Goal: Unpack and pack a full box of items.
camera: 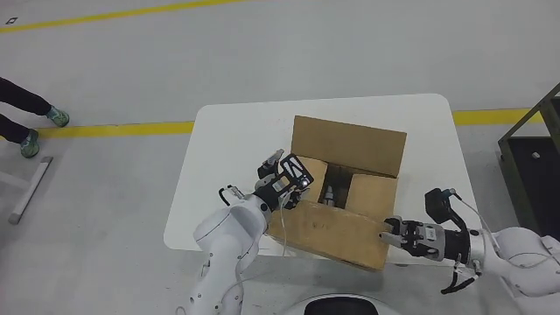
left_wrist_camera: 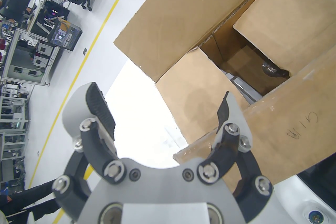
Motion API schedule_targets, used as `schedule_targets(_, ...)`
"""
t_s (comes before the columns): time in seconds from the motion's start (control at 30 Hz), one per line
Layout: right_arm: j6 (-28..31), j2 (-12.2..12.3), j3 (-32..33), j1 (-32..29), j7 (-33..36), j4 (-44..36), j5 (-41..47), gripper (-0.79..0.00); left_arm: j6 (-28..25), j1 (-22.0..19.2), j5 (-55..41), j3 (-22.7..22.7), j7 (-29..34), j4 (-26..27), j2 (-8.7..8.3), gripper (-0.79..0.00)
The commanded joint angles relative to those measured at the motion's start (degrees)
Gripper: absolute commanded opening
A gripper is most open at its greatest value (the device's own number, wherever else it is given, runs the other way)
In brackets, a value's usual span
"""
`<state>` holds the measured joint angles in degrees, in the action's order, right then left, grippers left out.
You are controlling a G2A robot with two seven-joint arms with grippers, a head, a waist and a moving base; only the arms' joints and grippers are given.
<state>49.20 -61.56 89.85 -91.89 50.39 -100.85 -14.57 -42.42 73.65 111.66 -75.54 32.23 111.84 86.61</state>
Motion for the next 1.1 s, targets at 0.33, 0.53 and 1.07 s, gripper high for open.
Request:
schedule_targets(0.33,-5.0,0.1,-4.3,2.8,-5.0,-0.3,-7.3,-0.785,0.0,0.0,0.0,0.0,0.0,0.0,0.0,0.0)
schedule_targets(0.53,-4.8,0.7,-1.9,6.7,-6.9,0.2,-13.2,-0.785,0.0,0.0,0.0,0.0,0.0,0.0,0.0,0.0)
schedule_targets(1.07,-0.2,1.1,1.2,3.6,-28.6,-5.6,-40.1,-0.785,1.3,-0.4,-1.3,1.1,0.3,2.7,-0.22,0.0)
